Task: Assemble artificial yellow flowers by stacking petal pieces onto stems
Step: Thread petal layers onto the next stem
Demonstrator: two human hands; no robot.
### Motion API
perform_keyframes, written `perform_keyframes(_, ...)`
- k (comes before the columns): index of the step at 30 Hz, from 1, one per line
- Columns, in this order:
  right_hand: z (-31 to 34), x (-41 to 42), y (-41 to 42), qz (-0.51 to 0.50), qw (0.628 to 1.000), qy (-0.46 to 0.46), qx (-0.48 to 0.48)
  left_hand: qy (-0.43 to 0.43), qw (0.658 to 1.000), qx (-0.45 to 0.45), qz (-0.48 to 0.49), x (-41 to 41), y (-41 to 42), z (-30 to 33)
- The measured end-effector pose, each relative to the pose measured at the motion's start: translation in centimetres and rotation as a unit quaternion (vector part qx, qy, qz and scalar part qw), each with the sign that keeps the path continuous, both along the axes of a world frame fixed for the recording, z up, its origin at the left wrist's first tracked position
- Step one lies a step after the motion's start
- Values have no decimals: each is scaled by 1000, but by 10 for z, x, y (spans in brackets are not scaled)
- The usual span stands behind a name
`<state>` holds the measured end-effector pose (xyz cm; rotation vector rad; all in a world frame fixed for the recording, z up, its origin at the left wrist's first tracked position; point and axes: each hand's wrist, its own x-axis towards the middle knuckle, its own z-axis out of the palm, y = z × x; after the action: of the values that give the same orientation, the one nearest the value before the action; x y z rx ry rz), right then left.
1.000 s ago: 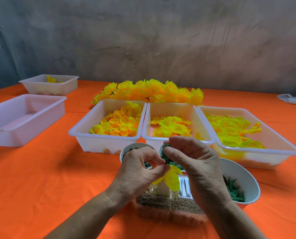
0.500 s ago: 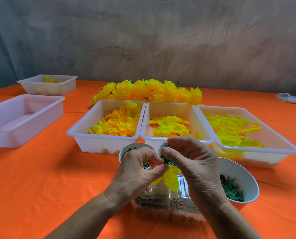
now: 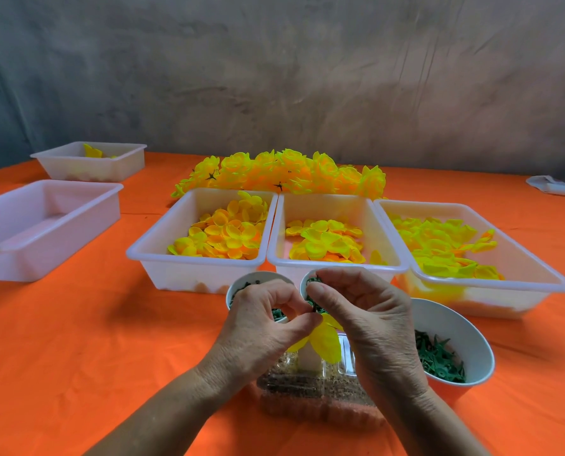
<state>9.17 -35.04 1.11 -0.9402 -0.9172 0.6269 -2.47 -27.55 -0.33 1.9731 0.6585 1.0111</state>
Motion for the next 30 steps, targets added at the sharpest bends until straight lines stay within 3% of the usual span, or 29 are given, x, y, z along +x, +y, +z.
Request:
perform_keyframes(8, -5, 2, -1, 34, 999, 21, -2, 1, 1000, 8, 8, 0, -2, 1)
perform_keyframes(16, -2, 4, -7, 71, 997, -17, -4, -16, 1000, 10, 8, 0, -3, 0)
perform_keyframes(30, -12, 11, -11, 33, 991, -96, -84, -56, 994, -89, -1, -9, -10, -8)
